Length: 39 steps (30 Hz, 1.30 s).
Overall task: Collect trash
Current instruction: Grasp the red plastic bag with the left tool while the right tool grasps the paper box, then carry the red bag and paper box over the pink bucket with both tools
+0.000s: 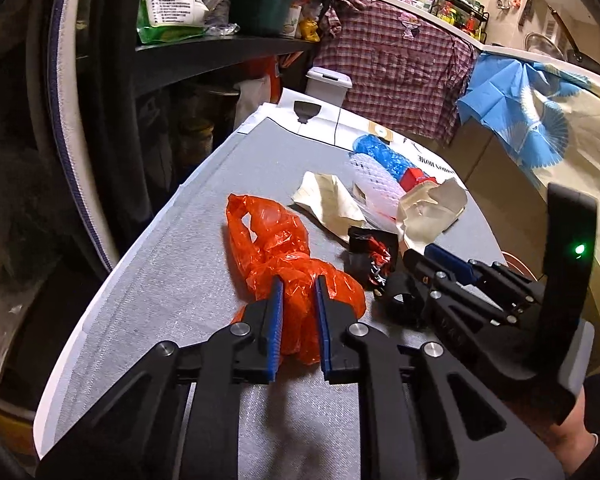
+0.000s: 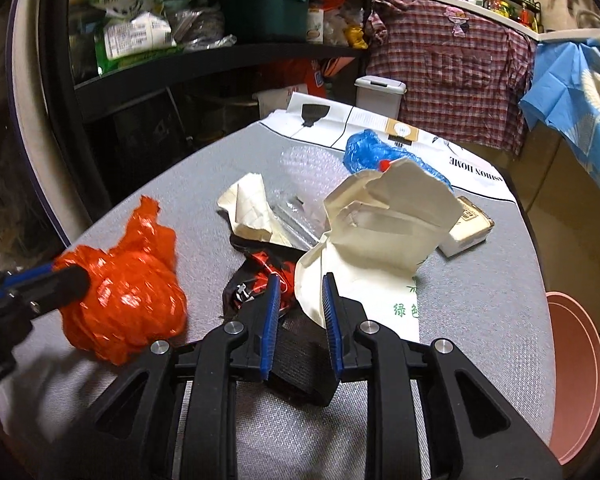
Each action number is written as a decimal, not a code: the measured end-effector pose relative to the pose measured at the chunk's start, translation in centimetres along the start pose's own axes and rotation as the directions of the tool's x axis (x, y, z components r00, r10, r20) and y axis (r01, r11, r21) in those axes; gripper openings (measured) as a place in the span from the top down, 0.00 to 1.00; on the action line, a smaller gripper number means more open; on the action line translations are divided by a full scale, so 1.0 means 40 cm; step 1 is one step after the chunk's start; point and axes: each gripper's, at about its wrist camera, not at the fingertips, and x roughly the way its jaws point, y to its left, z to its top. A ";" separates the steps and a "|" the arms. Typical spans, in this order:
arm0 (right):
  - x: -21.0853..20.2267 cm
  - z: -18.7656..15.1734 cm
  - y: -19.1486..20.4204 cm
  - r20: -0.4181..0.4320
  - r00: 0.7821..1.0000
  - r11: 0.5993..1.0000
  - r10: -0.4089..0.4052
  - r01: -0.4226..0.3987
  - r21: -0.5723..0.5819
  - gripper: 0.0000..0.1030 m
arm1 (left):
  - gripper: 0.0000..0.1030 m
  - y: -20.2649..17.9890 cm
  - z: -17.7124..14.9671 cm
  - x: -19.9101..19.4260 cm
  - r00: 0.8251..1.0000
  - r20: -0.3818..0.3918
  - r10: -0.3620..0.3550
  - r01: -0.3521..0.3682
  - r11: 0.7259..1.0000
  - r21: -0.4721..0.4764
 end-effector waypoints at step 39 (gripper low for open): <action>-0.312 -0.008 -0.153 0.141 0.985 0.990 -0.095 0.078 0.121 0.99 | 0.89 -0.107 0.010 -0.113 0.995 0.089 -0.048 0.039 0.994 0.101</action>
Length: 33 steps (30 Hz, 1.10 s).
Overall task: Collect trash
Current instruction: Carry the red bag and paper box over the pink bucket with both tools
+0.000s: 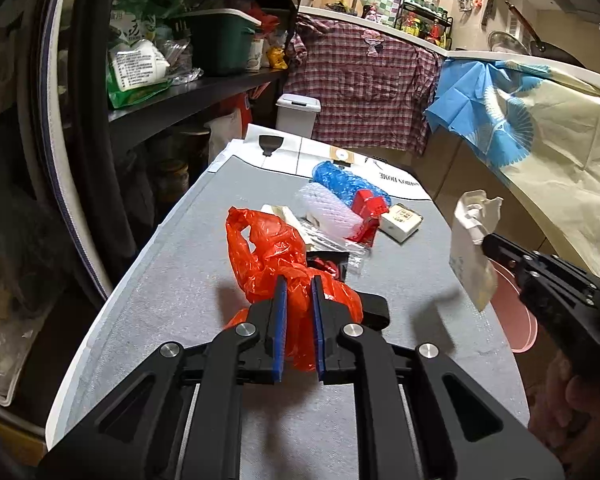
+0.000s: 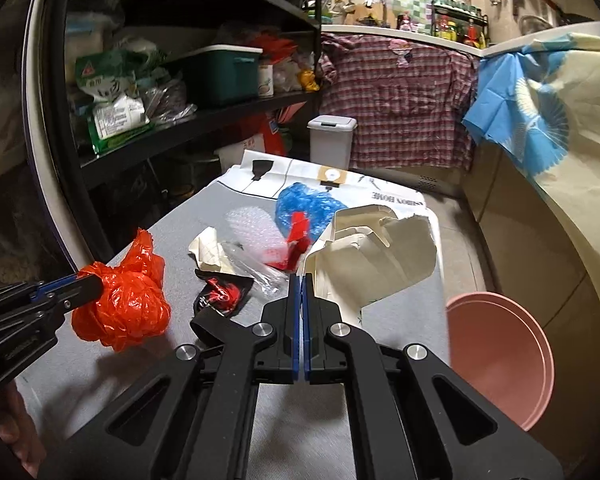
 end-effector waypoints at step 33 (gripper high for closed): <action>-0.192 -0.014 -0.218 0.053 0.995 0.992 -0.079 0.073 0.106 0.99 | 0.92 -0.193 0.016 -0.053 0.993 0.007 -0.122 0.119 0.978 0.172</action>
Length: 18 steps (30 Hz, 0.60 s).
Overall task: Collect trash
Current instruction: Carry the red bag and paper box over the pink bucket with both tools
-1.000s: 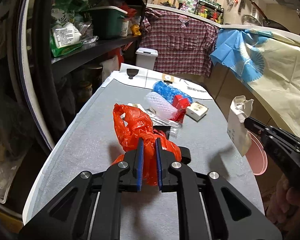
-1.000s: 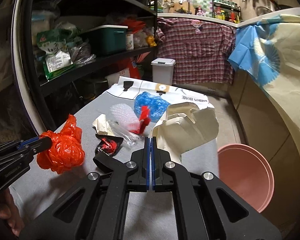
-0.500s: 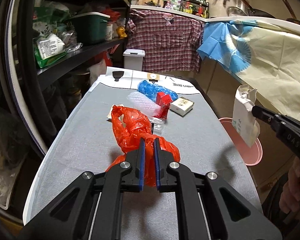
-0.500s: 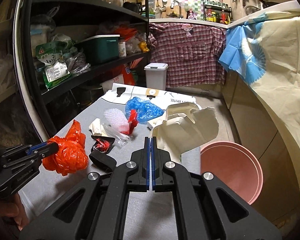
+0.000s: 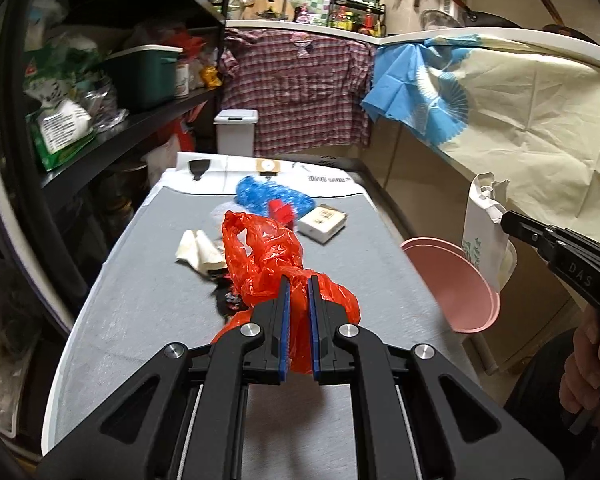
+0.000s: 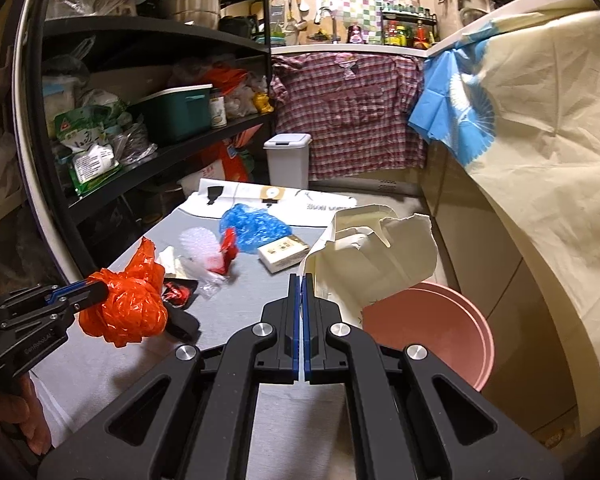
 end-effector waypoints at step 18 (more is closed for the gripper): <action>0.015 0.027 -0.195 0.010 0.993 0.989 -0.117 0.116 0.095 0.99 | 0.92 -0.168 0.089 0.077 0.993 0.005 -0.117 0.116 0.990 0.080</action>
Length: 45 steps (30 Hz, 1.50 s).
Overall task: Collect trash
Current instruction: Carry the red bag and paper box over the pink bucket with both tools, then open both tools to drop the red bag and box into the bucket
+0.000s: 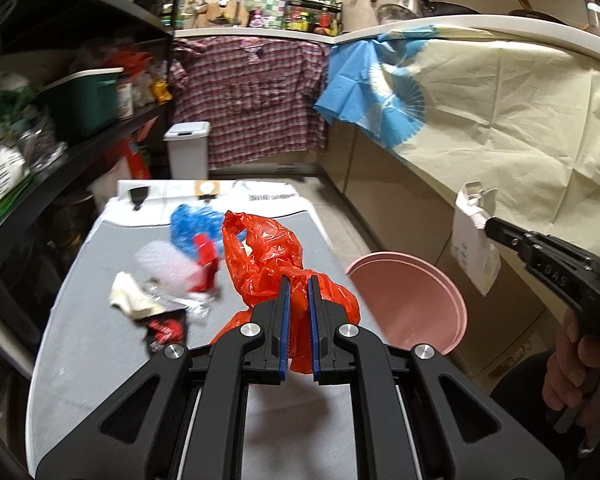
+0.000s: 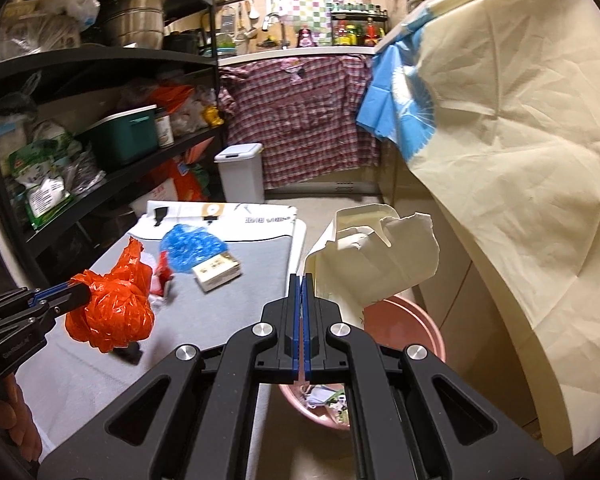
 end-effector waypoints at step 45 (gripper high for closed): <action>0.217 -0.042 -0.161 -0.136 0.987 0.988 -0.082 0.098 0.117 0.99 | 0.92 -0.239 0.026 0.392 0.958 -0.140 -0.252 0.267 0.958 0.102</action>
